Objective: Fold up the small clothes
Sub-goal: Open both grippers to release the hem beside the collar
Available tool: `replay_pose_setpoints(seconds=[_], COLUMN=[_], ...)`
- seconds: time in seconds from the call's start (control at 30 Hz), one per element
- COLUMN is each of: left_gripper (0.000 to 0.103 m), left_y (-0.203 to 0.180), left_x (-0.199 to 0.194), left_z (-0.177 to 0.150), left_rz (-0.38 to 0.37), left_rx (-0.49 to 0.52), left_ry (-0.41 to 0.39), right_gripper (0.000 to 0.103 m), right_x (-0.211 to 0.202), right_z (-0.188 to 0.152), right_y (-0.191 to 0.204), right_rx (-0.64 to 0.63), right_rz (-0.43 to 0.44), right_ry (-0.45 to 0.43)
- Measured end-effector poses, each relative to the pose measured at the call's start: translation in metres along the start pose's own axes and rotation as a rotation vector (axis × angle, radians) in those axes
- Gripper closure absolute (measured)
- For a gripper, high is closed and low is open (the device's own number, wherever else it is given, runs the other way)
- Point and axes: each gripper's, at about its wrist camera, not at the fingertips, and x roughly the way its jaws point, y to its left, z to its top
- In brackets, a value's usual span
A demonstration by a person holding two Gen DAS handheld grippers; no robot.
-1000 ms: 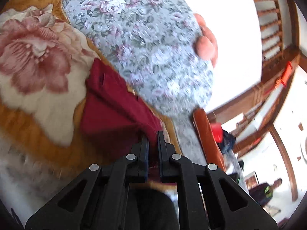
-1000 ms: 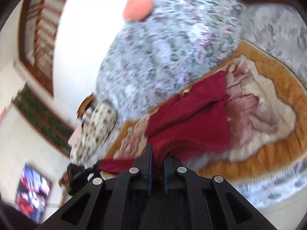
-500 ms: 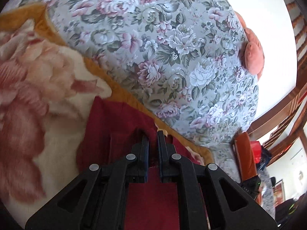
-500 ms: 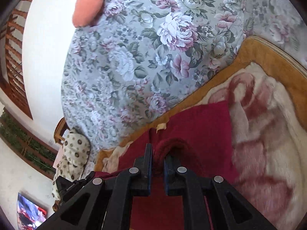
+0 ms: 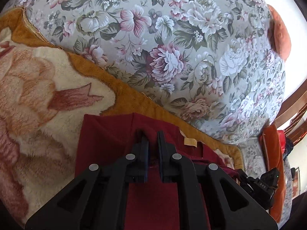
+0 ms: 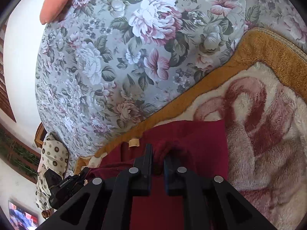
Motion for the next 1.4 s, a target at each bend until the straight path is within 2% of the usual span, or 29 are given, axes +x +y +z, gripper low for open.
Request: replay_pose_setpoints(seconds=[0.1, 0.2, 0.27, 0.37, 0.43, 0.5, 0.53, 0.57, 0.67, 0.7, 0.73, 0.8, 0.83, 0.87, 0.93, 1.03, 1.07, 1.13, 1.2, 1.27, 1.4], left_gripper=[0.095, 0.093, 0.089, 0.088, 0.086, 0.072, 0.051, 0.036, 0.036, 0.036, 0.036, 0.036, 0.041, 0.047, 0.057, 0.058, 0.058, 0.063, 0.064, 0.064, 0.065], left_y=[0.001, 0.008, 0.012, 0.006, -0.005, -0.016, -0.018, -0.018, -0.013, -0.016, -0.022, -0.044, -0.058, -0.068, -0.079, -0.073, -0.066, -0.048, -0.043, -0.035, -0.007], left_x=[0.012, 0.015, 0.006, -0.014, -0.026, -0.041, -0.048, -0.055, -0.064, -0.061, -0.054, -0.036, -0.023, -0.012, 0.012, 0.043, 0.058, 0.077, 0.079, 0.077, 0.069], left_z=[0.004, 0.012, 0.019, 0.025, 0.025, 0.023, 0.023, 0.026, 0.029, 0.027, 0.023, 0.007, -0.007, -0.017, -0.028, -0.023, -0.018, -0.016, -0.016, -0.019, -0.014], left_rz=[0.007, -0.015, -0.074, -0.095, -0.106, -0.075, -0.055, -0.040, -0.038, -0.044, -0.048, -0.063, -0.048, -0.012, 0.067, 0.191, 0.250, 0.317, 0.304, 0.264, 0.112], left_rx=[0.003, -0.047, -0.083, -0.045, 0.016, 0.085, 0.103, 0.102, 0.066, 0.076, 0.105, 0.224, 0.316, 0.381, 0.440, 0.419, 0.398, 0.352, 0.364, 0.355, 0.203], left_ry=[0.036, 0.086, 0.098, 0.076, 0.059, -0.001, -0.038, -0.081, -0.132, -0.121, -0.091, -0.017, 0.023, 0.042, 0.067, 0.087, 0.113, 0.169, 0.140, 0.112, 0.079], right_gripper=[0.093, 0.075, 0.067, 0.065, 0.065, 0.065, 0.065, 0.065, 0.065, 0.065, 0.065, 0.065, 0.065, 0.065, 0.065, 0.068, 0.069, 0.071, 0.076, 0.075, 0.074], right_x=[0.009, 0.008, -0.004, -0.027, -0.042, -0.050, -0.053, -0.055, -0.057, -0.057, -0.056, -0.051, -0.044, -0.034, -0.012, 0.023, 0.034, 0.058, 0.078, 0.086, 0.094], right_z=[0.001, 0.003, 0.004, 0.005, 0.006, 0.004, 0.001, -0.002, -0.014, -0.018, -0.021, -0.024, -0.025, -0.026, -0.024, -0.014, -0.011, -0.005, -0.001, 0.001, 0.000], right_y=[-0.002, -0.004, 0.000, 0.009, 0.017, 0.026, 0.030, 0.034, 0.043, 0.047, 0.051, 0.059, 0.062, 0.065, 0.070, 0.068, 0.066, 0.059, 0.046, 0.041, 0.037], right_rx=[-0.009, 0.009, 0.006, -0.044, -0.116, -0.199, -0.246, -0.288, -0.380, -0.415, -0.444, -0.486, -0.494, -0.495, -0.466, -0.409, -0.409, -0.418, -0.417, -0.459, -0.471], right_rz=[-0.006, 0.015, 0.051, 0.080, 0.042, -0.017, -0.049, -0.070, -0.107, -0.111, -0.119, -0.149, -0.165, -0.193, -0.241, -0.253, -0.283, -0.367, -0.452, -0.465, -0.470], right_ry=[0.015, 0.023, -0.005, -0.036, -0.044, -0.039, -0.031, -0.023, 0.011, 0.020, 0.022, 0.021, 0.027, 0.042, 0.061, 0.081, 0.088, 0.118, 0.150, 0.120, 0.090])
